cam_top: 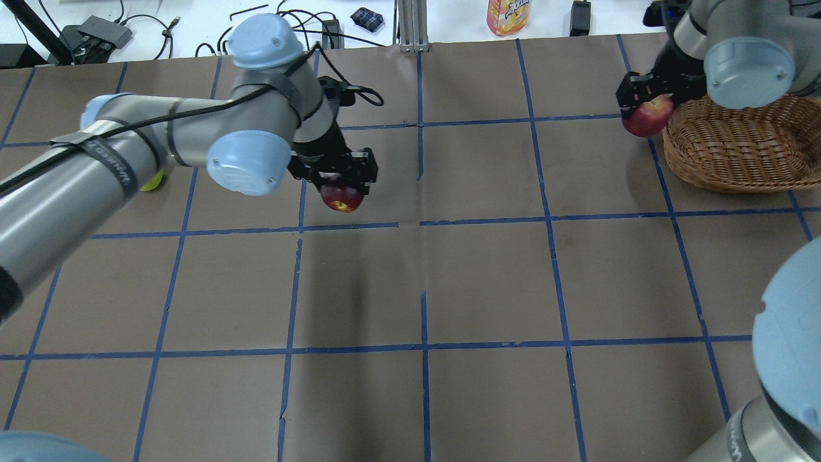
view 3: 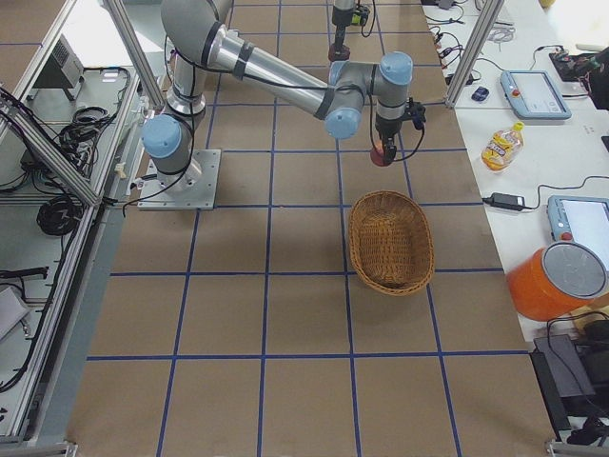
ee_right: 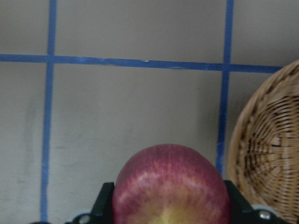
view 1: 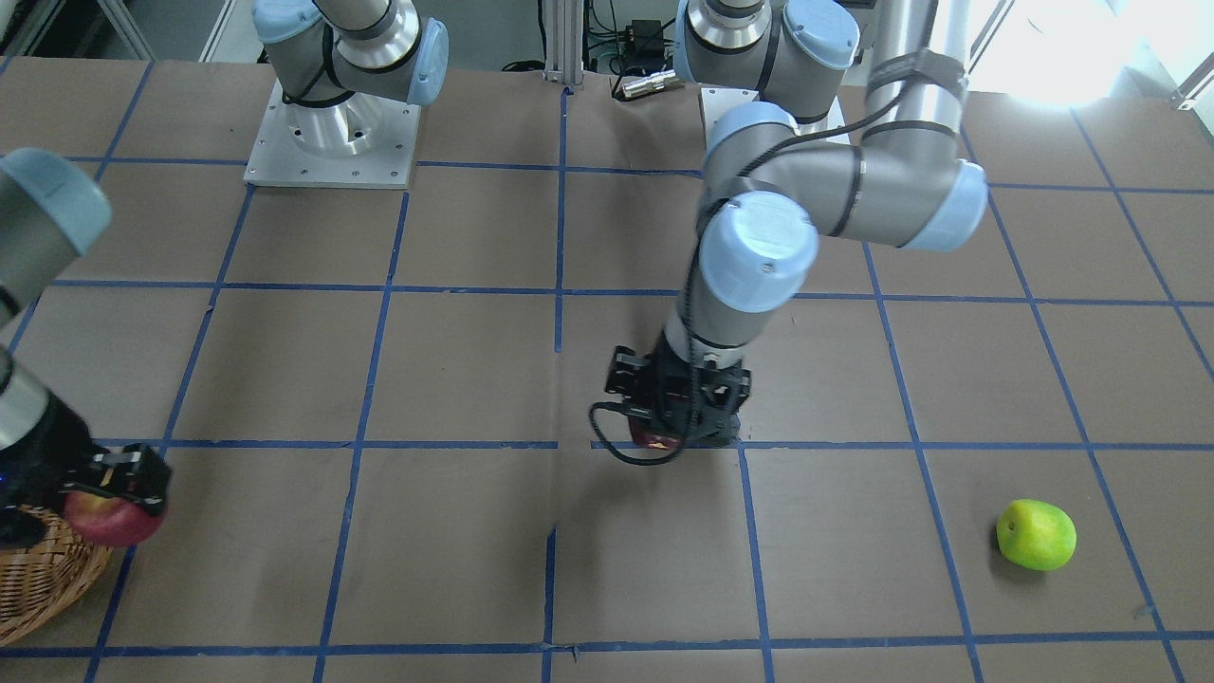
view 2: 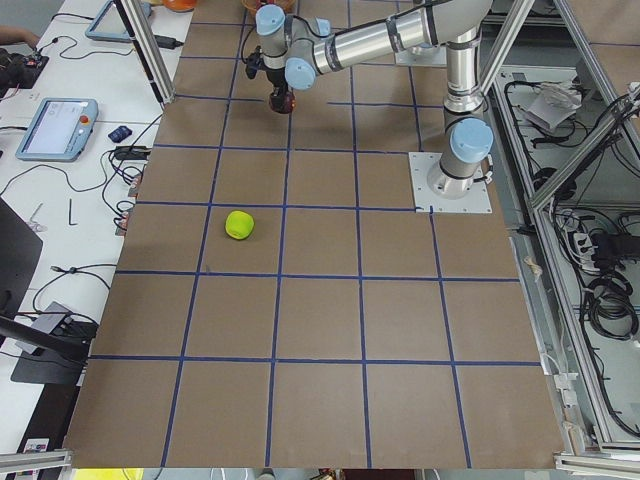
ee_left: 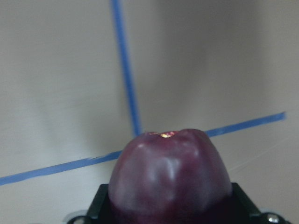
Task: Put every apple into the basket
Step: 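Carry the red apple to the basket while left carries the purple apple to center, then release the red apple into the basket while the left gripper sets down the purple apple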
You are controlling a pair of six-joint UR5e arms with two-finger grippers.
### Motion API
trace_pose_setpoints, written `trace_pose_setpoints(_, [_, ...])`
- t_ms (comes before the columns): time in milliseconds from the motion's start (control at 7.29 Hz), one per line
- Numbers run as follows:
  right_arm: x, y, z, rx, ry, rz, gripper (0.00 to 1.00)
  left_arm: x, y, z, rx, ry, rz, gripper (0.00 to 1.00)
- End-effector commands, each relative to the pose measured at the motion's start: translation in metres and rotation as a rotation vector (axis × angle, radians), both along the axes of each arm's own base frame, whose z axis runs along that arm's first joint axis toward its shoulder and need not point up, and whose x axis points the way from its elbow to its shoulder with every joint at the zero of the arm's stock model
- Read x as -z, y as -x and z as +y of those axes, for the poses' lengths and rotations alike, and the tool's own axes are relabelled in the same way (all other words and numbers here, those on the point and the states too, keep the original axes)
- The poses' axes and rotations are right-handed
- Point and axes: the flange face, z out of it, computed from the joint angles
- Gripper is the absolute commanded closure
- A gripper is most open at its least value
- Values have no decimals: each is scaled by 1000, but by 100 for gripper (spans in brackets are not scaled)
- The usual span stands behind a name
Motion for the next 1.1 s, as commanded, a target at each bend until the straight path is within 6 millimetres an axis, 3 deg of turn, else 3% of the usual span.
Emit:
trace_pose_setpoints(0, [21, 132, -19, -88, 106, -41, 42, 24, 109, 40, 2, 74, 27, 100])
trace_pose_setpoints(137, [35, 185, -34, -46, 95, -59, 42, 42, 136, 60, -8, 57, -11, 100])
trace_pose_setpoints(275, [51, 242, -36, -63, 67, -81, 41, 60, 142, 64, -28, 55, -56, 100])
trace_pose_setpoints(412, [67, 284, -34, -93, 97, -117, 37, 72, 143, 63, -22, 43, -63, 62])
trace_pose_setpoints(549, [75, 297, -29, -112, 103, -128, 34, 77, 144, 59, -36, 49, -61, 1])
trace_pose_setpoints(686, [78, 307, -20, -96, 93, -137, 33, 71, 148, 55, -38, 64, -37, 0])
trace_pose_setpoints(824, [77, 314, -14, -85, 83, -143, 28, 39, 142, 34, -46, 89, -32, 0])
trace_pose_setpoints(961, [78, 317, -11, -84, 77, -140, 0, 0, 122, 5, -87, 50, -52, 0])
